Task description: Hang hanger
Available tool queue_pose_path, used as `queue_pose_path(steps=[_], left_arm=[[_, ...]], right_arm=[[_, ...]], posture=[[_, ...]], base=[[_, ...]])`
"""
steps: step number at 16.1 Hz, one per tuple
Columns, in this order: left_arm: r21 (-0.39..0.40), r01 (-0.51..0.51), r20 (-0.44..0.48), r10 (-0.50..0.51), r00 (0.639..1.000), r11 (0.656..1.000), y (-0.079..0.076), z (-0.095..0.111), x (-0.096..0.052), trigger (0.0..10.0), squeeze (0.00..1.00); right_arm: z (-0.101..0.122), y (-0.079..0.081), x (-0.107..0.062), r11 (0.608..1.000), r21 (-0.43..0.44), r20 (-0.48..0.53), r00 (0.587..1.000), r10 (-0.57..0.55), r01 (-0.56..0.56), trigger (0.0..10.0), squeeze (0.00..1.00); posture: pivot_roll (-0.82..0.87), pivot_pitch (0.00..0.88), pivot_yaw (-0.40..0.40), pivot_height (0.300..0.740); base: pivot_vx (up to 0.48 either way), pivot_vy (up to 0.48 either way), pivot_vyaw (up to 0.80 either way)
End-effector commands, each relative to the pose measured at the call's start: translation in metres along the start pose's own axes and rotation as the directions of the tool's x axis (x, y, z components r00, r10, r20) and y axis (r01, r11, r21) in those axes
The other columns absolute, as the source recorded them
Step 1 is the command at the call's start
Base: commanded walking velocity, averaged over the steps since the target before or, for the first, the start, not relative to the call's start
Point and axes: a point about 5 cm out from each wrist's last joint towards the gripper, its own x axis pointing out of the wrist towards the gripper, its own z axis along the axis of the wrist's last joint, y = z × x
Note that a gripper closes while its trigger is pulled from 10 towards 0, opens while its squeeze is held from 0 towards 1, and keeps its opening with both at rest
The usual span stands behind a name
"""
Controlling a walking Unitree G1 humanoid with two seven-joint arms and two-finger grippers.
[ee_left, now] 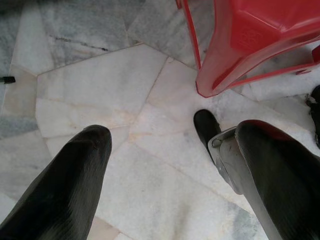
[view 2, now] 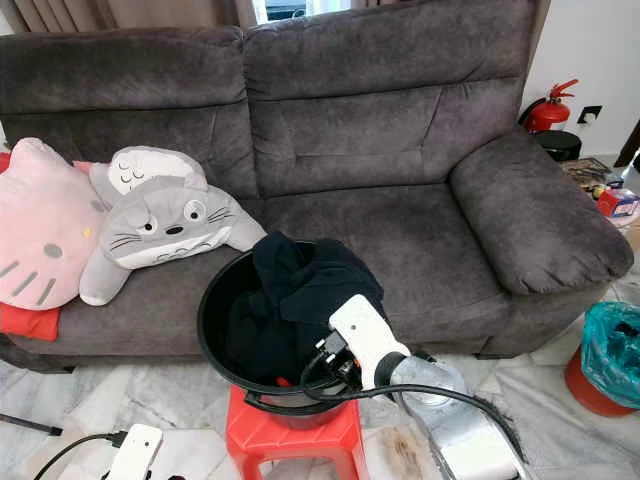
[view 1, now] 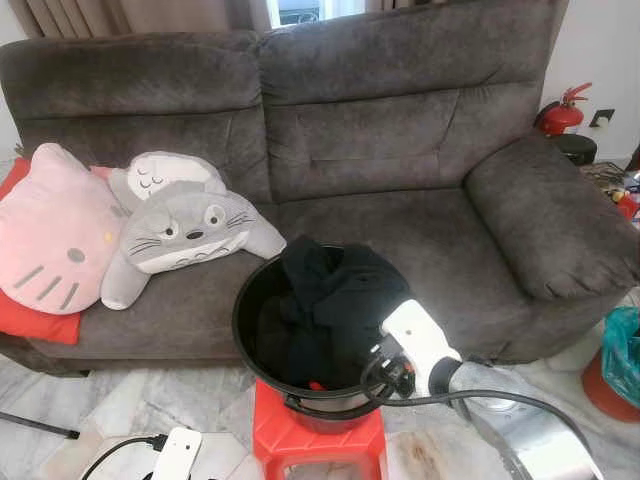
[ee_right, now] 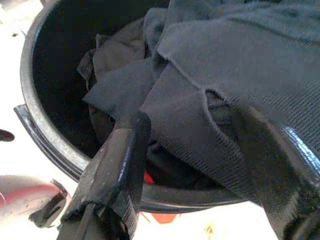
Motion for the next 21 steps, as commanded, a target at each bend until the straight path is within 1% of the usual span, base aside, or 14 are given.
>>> queue_pose_path(steps=[1,6,9,13,16,19,21], left_arm=[[0.022,-0.002,-0.020,0.002,1.000,1.000,0.003,-0.005,-0.001,10.0,0.00],[0.021,0.000,-0.020,0.000,1.000,1.000,0.002,-0.006,-0.001,10.0,0.00],[0.022,-0.001,-0.022,0.002,1.000,1.000,0.002,-0.006,-0.001,10.0,0.00],[0.023,0.000,-0.020,0.000,1.000,1.000,0.003,-0.004,-0.001,10.0,0.00],[0.024,0.000,-0.017,0.000,1.000,1.000,0.004,-0.003,-0.001,10.0,0.00],[0.027,0.000,-0.018,0.001,1.000,1.000,0.004,-0.004,-0.001,10.0,0.00],[0.029,0.003,-0.019,-0.002,1.000,1.000,0.003,-0.004,-0.001,10.0,0.00]], right_arm=[[-0.001,0.002,0.001,1.000,0.009,0.001,1.000,0.018,-0.018,10.0,0.00],[0.000,0.007,0.002,0.998,0.007,0.007,0.998,0.062,-0.062,10.0,0.00],[0.001,0.010,0.000,0.995,-0.014,0.014,0.995,0.099,-0.099,10.0,0.00],[-0.005,0.016,-0.005,0.985,-0.049,-0.022,0.986,0.164,-0.164,10.0,0.00],[-0.009,0.011,-0.014,0.983,-0.060,-0.027,0.984,0.173,-0.175,10.0,0.00],[-0.014,0.014,-0.024,0.970,-0.081,-0.020,0.973,0.229,-0.230,10.0,0.00],[-0.016,0.012,-0.027,0.970,-0.080,-0.019,0.973,0.230,-0.231,10.0,0.00]], posture=[[-0.16,0.001,0.097,0.740],[-0.16,0.000,0.096,0.740],[-0.16,0.000,0.096,0.740],[-0.16,0.000,0.098,0.740],[-0.16,0.000,0.100,0.740],[-0.16,0.000,0.103,0.740],[-0.17,0.000,0.105,0.740]], base=[[0.000,0.000,0.00],[0.000,0.000,0.00],[0.000,0.000,0.00],[0.000,0.000,0.00],[0.000,0.000,0.00],[0.000,0.000,0.00],[0.000,0.000,0.00]])
